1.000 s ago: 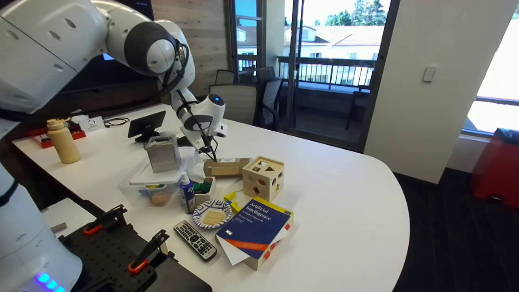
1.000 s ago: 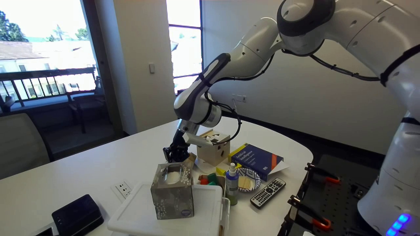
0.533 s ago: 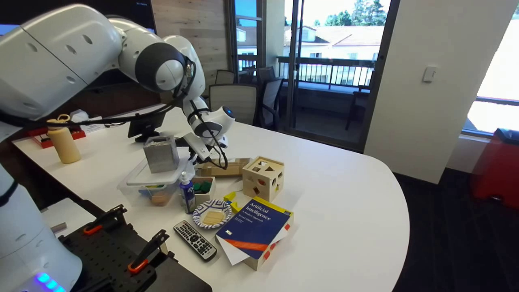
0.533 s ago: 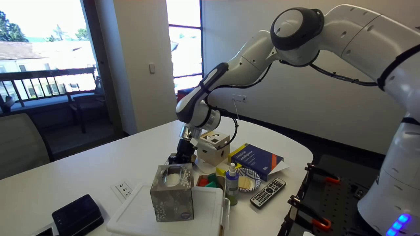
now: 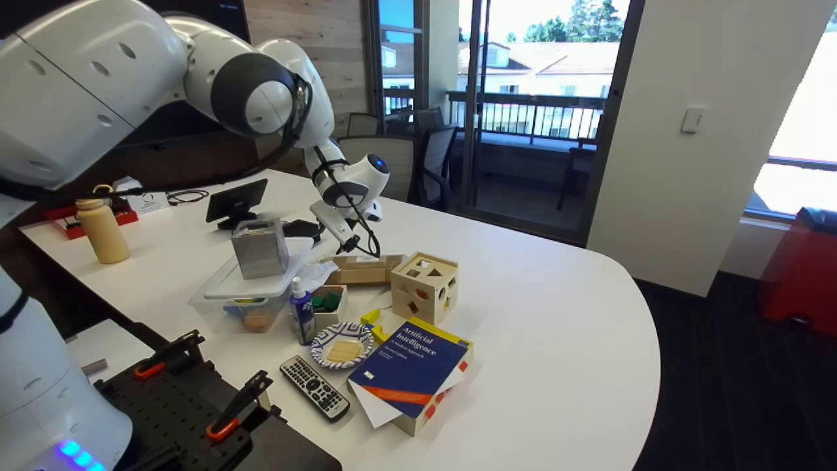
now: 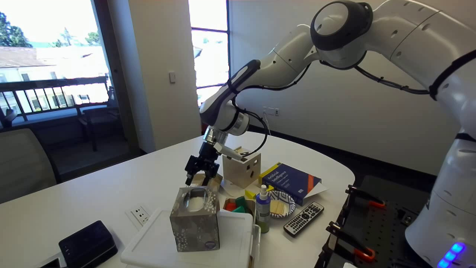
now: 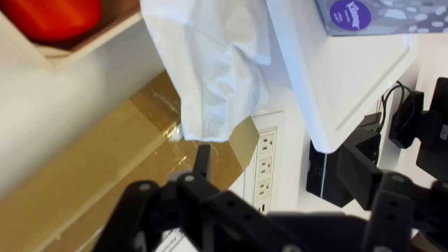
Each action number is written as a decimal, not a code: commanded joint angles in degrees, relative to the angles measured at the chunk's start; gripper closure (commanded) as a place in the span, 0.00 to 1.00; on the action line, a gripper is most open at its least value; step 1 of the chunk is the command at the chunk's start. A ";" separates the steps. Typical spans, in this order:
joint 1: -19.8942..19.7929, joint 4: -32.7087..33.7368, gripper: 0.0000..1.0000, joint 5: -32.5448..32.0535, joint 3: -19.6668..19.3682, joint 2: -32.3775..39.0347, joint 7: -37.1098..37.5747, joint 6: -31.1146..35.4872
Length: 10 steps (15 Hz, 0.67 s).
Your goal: Wipe the book with the towel
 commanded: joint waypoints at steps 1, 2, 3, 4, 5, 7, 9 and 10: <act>0.18 -6.21 0.00 2.37 -2.15 -8.45 0.58 4.90; 0.79 -8.05 0.00 2.14 -3.40 -10.65 1.43 7.80; 1.63 -9.67 0.00 1.73 -4.76 -12.57 2.66 10.95; 2.23 -11.34 0.00 1.19 -6.11 -14.28 3.97 13.37; 3.34 -13.01 0.00 0.44 -7.95 -15.99 6.17 15.54; 6.55 -16.88 0.00 -1.67 -12.64 -19.53 11.35 18.70; 11.31 -20.42 0.00 -5.88 -19.04 -22.77 18.03 19.53; 14.11 -21.79 0.00 -8.71 -22.80 -24.25 22.05 18.39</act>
